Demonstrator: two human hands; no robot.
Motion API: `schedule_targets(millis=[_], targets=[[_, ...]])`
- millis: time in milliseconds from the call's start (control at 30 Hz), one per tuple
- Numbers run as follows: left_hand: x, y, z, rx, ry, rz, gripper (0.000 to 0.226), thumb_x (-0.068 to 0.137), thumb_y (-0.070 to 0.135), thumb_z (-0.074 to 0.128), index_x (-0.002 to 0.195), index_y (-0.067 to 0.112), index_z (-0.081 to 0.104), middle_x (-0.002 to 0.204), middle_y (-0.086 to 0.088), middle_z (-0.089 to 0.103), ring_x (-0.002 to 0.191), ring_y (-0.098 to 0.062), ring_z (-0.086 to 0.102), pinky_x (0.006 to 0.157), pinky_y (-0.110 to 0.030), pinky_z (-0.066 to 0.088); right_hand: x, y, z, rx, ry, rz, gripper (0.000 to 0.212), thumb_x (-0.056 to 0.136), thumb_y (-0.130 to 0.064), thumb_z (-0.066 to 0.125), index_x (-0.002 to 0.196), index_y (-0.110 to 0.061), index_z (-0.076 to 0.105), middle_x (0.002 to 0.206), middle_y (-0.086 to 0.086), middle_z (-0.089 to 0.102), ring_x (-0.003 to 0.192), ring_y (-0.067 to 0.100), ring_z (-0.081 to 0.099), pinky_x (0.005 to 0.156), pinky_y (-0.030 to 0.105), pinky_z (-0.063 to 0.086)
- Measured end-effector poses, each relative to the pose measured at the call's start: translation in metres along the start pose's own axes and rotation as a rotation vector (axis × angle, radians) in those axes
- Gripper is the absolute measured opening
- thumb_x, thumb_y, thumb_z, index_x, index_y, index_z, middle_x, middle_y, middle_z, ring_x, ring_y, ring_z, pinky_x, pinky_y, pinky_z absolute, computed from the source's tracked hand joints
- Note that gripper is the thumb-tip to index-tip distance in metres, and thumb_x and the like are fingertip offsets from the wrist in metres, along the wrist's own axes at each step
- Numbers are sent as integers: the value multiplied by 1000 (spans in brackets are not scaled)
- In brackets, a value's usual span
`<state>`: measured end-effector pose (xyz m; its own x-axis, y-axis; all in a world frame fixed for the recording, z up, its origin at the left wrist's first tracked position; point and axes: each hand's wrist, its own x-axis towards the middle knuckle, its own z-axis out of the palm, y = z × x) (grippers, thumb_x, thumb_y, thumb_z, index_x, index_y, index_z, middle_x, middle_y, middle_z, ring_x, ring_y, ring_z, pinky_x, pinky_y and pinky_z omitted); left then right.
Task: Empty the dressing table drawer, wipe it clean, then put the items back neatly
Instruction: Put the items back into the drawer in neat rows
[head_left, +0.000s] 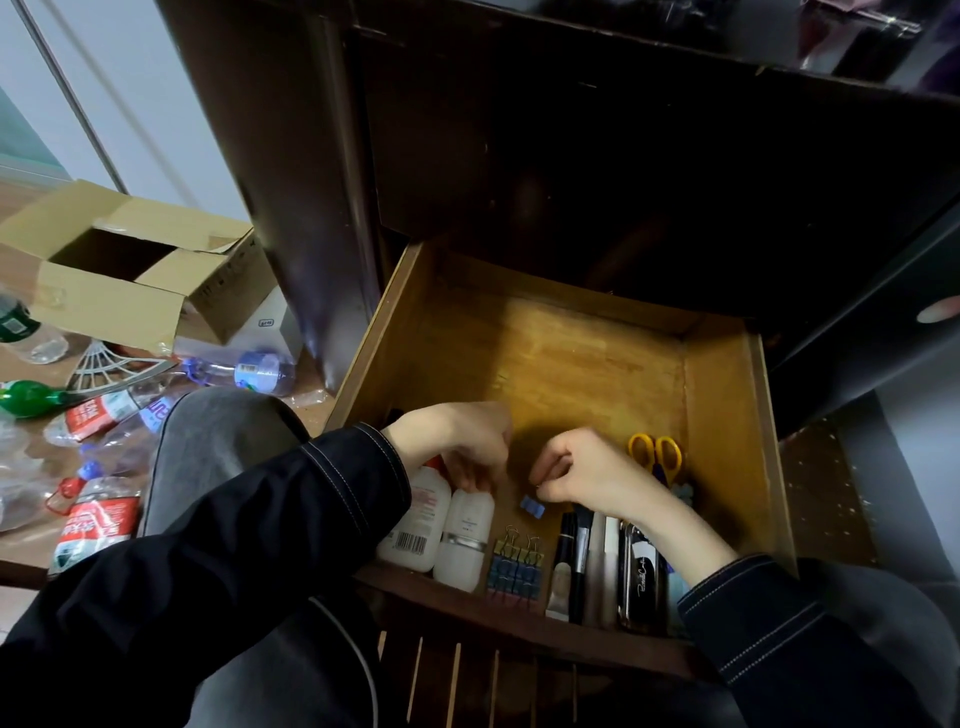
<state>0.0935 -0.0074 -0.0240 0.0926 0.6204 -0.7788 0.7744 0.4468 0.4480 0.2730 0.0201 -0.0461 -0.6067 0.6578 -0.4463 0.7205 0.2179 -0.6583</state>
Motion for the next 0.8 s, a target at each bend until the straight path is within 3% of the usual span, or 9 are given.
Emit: schedule_targets(millis=[133,233,367,500,800], targets=[[3,-4,-1,80,127,25,15,91,5,65,106,2,67,70,-9,63,46,-15,55,45,-23,47,3,1,9,-85,-64,-52,14,72,-10,82,79,-21,77,81,-1,74,79,16,70,74,43,58],[3,-4,0,116,103,1,19,91,7,64,109,2,67,78,-11,65,55,-21,56,47,-25,47,4,1,13,-127,-86,-79,13,70,-12,82,75,-22,77,80,-3,73,78,17,68,72,43,56],[6,-5,1,126,131,-4,17,91,6,63,108,2,66,82,-13,64,53,-19,55,44,-24,45,5,2,16,-164,-117,-91,15,70,-12,80,71,-26,74,80,-8,72,77,12,65,75,42,56],[7,-6,1,146,125,4,2,91,8,64,91,7,62,83,-12,64,61,-22,59,44,-25,46,5,4,18,-193,-150,-89,13,70,-12,79,71,-24,74,77,-10,70,74,8,61,74,43,56],[11,-7,3,189,85,-7,5,92,11,65,88,8,63,80,-9,64,70,-25,62,54,-29,49,6,7,19,-152,-193,-95,11,73,-10,80,78,-18,75,85,-2,73,83,20,67,77,45,56]])
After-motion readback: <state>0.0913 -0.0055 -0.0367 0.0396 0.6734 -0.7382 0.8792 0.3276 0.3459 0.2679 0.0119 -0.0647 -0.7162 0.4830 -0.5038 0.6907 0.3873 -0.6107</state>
